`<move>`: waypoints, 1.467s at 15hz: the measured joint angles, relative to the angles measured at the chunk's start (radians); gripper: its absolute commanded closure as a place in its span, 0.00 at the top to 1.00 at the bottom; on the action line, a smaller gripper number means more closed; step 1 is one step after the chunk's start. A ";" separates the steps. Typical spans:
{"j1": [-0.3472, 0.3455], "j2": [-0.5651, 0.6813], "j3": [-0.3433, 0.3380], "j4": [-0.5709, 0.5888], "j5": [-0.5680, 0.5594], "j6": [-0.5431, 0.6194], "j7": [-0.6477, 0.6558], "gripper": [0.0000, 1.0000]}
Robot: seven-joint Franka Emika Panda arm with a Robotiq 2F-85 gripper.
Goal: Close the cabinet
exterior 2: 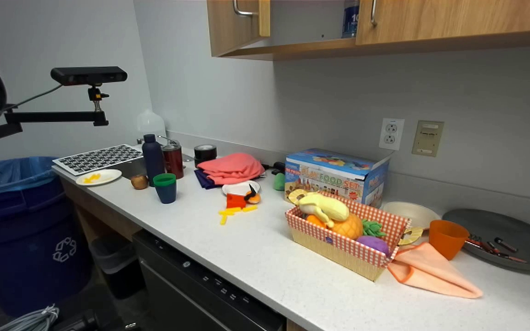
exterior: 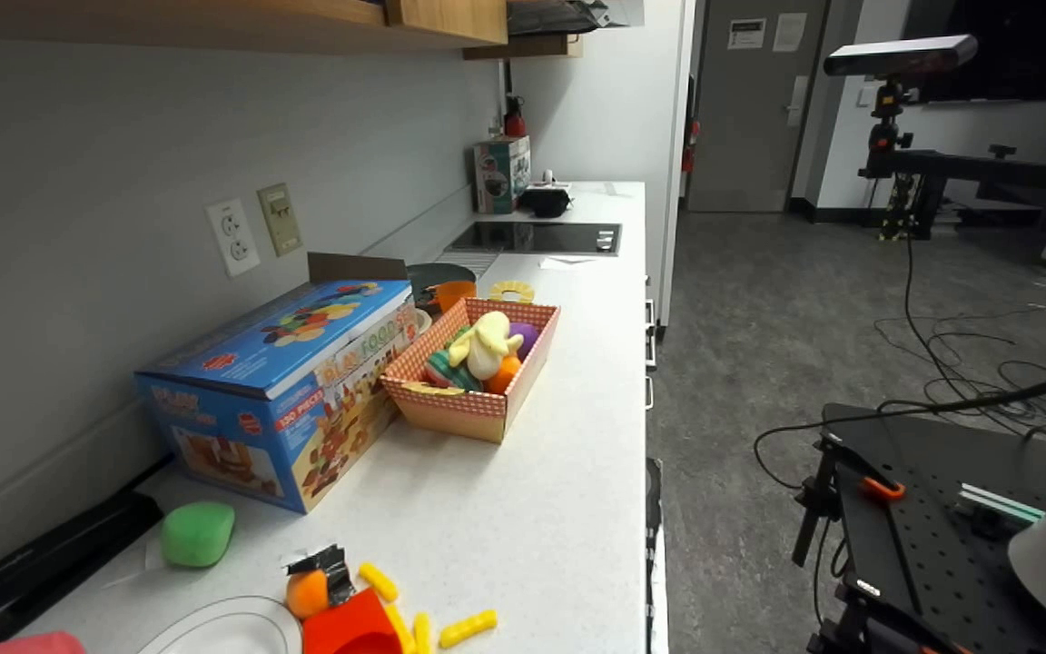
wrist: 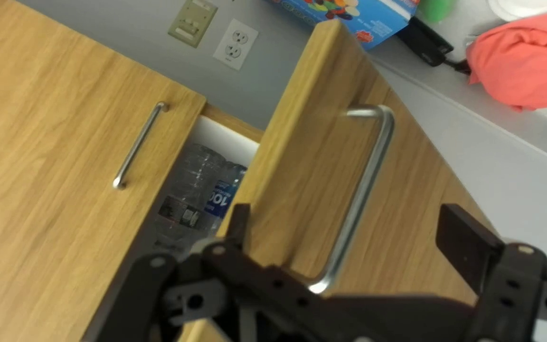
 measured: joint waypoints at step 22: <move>-0.191 0.292 0.037 0.055 -0.189 0.668 0.164 1.00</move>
